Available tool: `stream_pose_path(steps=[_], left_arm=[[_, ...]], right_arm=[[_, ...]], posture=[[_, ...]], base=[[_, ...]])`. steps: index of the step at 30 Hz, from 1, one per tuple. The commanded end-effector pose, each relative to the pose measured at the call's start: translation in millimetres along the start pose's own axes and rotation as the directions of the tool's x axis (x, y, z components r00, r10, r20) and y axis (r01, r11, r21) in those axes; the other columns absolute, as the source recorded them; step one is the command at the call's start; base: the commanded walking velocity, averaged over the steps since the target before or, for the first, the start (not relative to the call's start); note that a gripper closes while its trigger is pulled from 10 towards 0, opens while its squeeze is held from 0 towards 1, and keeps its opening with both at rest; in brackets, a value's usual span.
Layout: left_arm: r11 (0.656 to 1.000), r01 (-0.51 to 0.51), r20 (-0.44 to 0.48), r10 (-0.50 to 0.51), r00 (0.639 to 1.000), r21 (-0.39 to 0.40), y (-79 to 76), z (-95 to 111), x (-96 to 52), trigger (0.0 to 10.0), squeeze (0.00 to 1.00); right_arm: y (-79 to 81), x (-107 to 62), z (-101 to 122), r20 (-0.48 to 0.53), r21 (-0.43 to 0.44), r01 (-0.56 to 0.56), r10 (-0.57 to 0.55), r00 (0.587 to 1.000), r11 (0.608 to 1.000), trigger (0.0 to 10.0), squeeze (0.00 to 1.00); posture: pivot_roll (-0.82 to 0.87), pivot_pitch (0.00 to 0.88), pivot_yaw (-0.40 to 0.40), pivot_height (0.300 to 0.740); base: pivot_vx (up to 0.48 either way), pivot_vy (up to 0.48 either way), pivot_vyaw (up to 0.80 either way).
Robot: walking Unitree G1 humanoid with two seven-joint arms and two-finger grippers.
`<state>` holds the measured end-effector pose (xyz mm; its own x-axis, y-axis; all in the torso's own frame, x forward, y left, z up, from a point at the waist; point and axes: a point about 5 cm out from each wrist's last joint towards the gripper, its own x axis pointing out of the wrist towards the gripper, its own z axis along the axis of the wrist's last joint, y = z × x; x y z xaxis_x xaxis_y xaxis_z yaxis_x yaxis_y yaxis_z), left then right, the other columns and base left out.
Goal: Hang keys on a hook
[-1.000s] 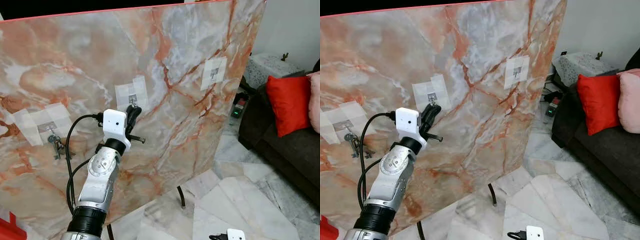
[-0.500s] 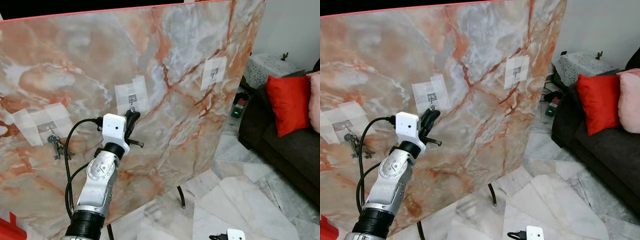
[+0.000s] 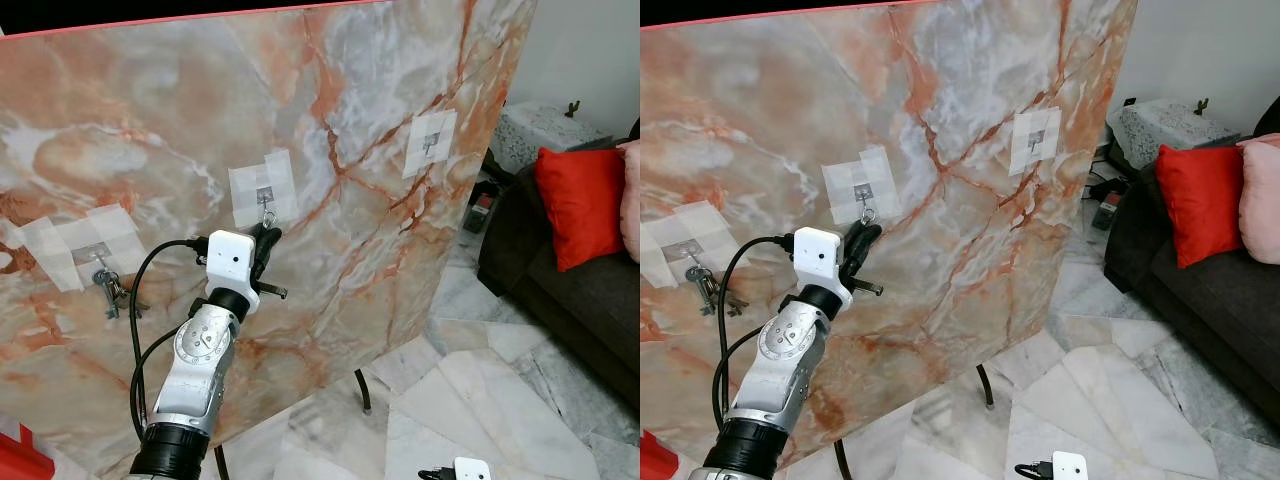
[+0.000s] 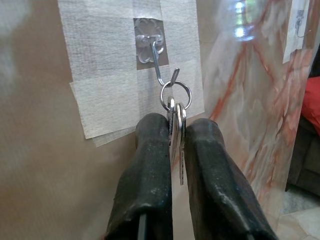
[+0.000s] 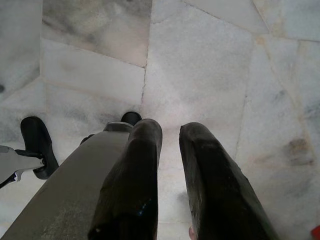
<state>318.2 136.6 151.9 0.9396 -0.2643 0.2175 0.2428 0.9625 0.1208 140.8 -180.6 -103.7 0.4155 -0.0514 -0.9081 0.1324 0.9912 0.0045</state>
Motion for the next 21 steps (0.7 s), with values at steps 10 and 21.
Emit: stream_pose_path(steps=[10, 21], left_arm=[[0.999, 0.046, -0.008, -0.046, 0.999, 0.020, -4.1, 0, -4.3, 10.0, 1.00], [0.996, 0.057, -0.098, -0.051, 0.994, 0.061, 3.3, -19, -33.0, 10.0, 1.00]], right_arm=[[-3.0, -0.1, 1, 0.000, -0.002, 0.006, -0.006, 1.000, 1.000, 10.0, 0.00], [-3.0, -0.1, 1, -0.002, -0.003, 0.007, -0.007, 1.000, 1.000, 10.0, 0.00]], posture=[[0.00, 0.000, -0.073, 0.740], [0.00, 0.000, -0.073, 0.740]], base=[[0.000, 0.000, 0.00], [0.000, 0.000, 0.00]])
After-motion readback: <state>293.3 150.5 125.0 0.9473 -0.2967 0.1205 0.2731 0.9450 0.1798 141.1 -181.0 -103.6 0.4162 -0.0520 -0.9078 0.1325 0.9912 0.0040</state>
